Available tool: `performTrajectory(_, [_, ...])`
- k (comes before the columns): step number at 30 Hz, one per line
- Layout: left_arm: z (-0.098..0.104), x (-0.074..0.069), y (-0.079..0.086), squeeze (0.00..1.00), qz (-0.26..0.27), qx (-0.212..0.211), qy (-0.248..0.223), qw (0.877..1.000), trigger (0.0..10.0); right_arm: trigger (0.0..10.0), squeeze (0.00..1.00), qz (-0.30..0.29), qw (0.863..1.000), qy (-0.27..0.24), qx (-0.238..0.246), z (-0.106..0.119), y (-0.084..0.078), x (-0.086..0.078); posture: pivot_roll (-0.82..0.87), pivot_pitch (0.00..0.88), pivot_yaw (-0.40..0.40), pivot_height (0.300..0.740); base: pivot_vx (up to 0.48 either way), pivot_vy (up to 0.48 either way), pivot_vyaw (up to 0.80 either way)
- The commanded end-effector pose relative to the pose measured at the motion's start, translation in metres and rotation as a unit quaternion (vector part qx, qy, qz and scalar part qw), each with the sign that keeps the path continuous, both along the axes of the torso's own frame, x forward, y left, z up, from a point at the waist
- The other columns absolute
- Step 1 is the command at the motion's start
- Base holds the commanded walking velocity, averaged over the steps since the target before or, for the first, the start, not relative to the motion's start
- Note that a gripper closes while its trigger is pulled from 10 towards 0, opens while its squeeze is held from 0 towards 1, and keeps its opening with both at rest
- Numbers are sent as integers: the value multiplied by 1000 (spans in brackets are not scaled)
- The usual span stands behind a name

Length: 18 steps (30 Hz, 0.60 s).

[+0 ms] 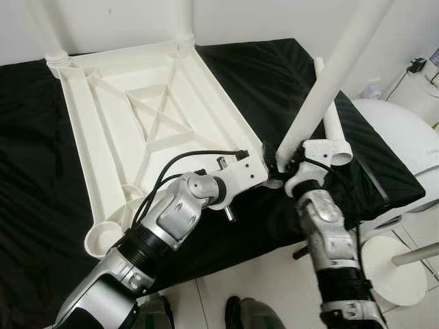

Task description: Building children table

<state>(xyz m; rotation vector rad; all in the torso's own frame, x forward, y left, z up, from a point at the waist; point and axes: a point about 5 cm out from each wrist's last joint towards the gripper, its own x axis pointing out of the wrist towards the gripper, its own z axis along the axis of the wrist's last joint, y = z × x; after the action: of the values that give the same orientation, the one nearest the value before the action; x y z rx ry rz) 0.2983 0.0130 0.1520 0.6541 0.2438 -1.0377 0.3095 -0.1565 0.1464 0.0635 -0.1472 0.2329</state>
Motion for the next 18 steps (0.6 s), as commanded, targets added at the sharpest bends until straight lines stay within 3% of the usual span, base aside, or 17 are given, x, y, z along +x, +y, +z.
performTrajectory(1, [-12,-1,3,0,12,22,11,1000,10000,10000,0,31,999,14,4,-9,-6,-2,-22,77,-50,740,0,0,0])
performTrajectory(6, [-12,-1,3,0,12,22,11,1000,10000,10000,0,45,999,17,4,-11,-8,-3,-22,77,-50,740,0,0,0])
performTrajectory(9, [-12,-1,1,0,11,21,10,1000,10000,10000,0,143,989,10,-24,-9,-19,-2,-22,65,-51,740,0,0,0])
performTrajectory(18, [-11,0,1,0,10,22,8,1000,10000,10000,0,226,971,4,-73,0,-29,4,-18,56,-46,740,0,0,0])
